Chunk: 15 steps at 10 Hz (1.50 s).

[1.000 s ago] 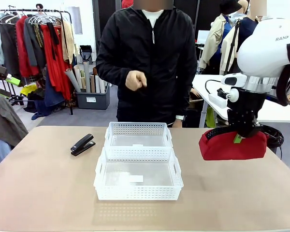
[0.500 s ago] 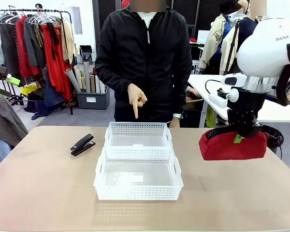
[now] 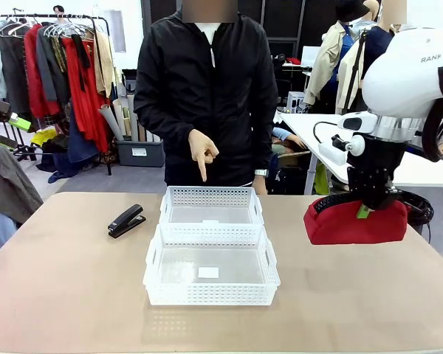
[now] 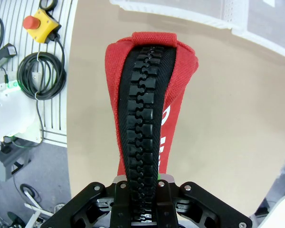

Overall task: Distribute items into two baskets.
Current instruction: Place the picked Pencil pouch into the Organizing basket as instructed by the person.

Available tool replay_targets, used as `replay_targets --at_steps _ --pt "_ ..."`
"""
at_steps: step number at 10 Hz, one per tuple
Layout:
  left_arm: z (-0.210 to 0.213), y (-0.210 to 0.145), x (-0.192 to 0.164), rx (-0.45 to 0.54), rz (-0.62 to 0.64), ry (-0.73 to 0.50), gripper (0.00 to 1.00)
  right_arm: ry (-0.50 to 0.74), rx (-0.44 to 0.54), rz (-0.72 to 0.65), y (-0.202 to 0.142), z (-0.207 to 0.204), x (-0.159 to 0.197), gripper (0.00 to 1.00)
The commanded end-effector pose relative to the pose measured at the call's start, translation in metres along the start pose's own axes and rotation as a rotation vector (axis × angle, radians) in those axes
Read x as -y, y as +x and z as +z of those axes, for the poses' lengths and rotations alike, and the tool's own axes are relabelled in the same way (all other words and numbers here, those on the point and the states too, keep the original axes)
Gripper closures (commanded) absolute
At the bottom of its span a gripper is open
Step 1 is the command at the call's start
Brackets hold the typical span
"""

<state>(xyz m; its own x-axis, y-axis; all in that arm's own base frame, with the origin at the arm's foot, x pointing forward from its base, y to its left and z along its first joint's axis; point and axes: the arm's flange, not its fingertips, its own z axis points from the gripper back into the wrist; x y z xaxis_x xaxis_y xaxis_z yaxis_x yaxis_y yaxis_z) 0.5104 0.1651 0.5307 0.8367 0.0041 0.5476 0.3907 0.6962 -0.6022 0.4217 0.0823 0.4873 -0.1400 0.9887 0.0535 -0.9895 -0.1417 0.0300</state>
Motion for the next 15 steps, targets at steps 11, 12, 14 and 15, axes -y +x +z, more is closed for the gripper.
replay_targets --at_steps 11,12,14,15 --pt "0.001 0.000 0.001 0.009 0.002 -0.006 0.00 0.006 -0.019 0.006 0.046 0.017 0.080 1.00" --pt "0.001 0.000 0.001 0.009 0.002 -0.006 0.00 0.007 -0.013 0.003 0.050 0.017 0.089 1.00" --pt "0.001 0.000 0.001 0.009 0.002 -0.006 0.00 0.007 -0.018 -0.002 0.061 0.019 0.101 1.00" --pt "0.001 0.000 0.001 0.009 0.002 -0.006 0.00 0.005 -0.020 -0.006 0.067 0.020 0.105 1.00"
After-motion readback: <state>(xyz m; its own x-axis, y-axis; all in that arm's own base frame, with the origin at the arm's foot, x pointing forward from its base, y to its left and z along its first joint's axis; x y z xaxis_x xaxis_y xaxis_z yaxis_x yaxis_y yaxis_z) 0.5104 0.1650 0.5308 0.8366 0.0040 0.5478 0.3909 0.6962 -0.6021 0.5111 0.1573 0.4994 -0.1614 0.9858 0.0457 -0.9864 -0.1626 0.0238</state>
